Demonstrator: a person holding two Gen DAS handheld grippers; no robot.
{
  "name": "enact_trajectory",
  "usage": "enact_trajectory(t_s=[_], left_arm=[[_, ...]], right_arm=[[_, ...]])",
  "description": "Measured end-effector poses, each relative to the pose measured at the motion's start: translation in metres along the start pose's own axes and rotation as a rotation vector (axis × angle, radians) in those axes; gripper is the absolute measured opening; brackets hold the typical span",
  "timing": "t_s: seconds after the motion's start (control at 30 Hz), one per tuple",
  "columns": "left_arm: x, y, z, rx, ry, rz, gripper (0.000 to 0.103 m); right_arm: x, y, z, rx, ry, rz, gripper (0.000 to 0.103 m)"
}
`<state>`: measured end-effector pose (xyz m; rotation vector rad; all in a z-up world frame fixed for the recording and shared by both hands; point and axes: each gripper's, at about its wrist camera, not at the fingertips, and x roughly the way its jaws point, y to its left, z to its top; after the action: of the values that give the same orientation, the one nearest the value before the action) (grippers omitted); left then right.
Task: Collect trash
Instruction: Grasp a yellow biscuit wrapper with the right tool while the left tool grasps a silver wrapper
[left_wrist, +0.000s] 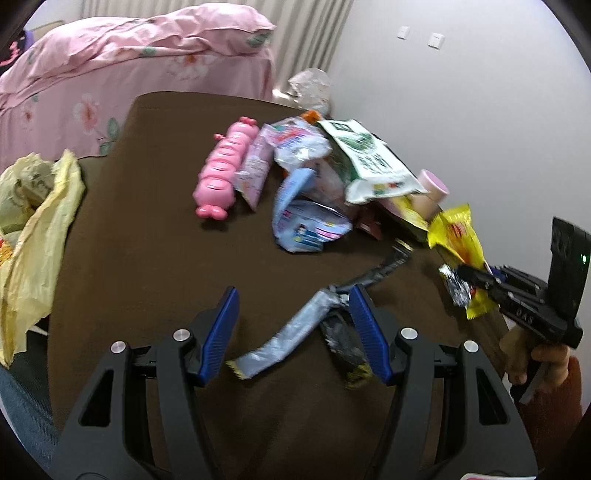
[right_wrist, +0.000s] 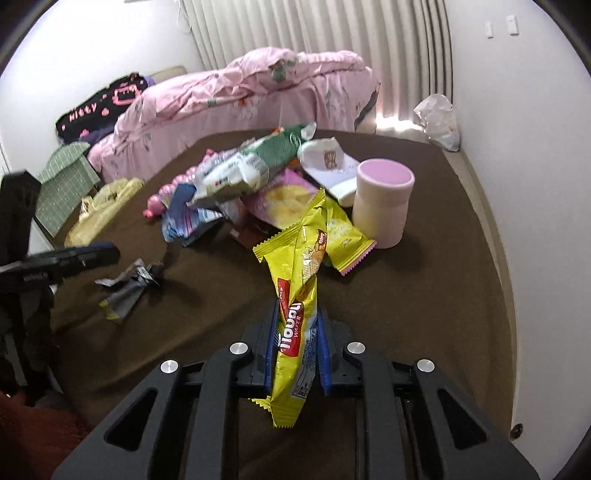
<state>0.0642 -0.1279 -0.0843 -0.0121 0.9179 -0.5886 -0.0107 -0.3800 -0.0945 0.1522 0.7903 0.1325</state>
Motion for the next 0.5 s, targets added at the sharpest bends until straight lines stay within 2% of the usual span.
enact_trajectory(t_s=[0.1,0.13,0.17,0.2,0.23,0.33,0.43,0.47,0.5], left_arm=[[0.003,-0.008,-0.001,0.025,0.012,0.000,0.059],[0.004,-0.011,0.000,0.037,0.015,0.002,0.059],[0.004,-0.013,0.000,0.045,0.014,0.004,0.059],[0.004,-0.017,0.000,0.061,0.011,0.008,0.059],[0.004,-0.018,0.001,0.067,0.009,0.010,0.059],[0.003,-0.018,0.000,0.069,0.007,0.015,0.059],[0.003,-0.015,0.000,0.059,0.001,0.028,0.059],[0.003,-0.014,0.001,0.056,0.000,0.029,0.059],[0.002,-0.014,0.001,0.053,-0.003,0.029,0.059]], right_arm=[[0.005,0.000,-0.004,-0.001,0.025,-0.002,0.019],[0.008,-0.001,-0.006,-0.004,0.037,-0.013,0.023],[0.011,-0.002,-0.008,-0.003,0.052,-0.008,0.028],[0.011,-0.005,-0.011,0.004,0.060,0.002,0.044],[0.010,-0.006,-0.013,0.008,0.056,0.007,0.055],[0.007,-0.004,-0.018,-0.041,0.072,-0.046,0.058],[-0.001,0.003,-0.021,-0.103,0.080,-0.162,0.058],[-0.005,0.005,-0.021,-0.104,0.070,-0.167,0.058],[-0.010,0.006,-0.021,-0.099,0.054,-0.138,0.058]])
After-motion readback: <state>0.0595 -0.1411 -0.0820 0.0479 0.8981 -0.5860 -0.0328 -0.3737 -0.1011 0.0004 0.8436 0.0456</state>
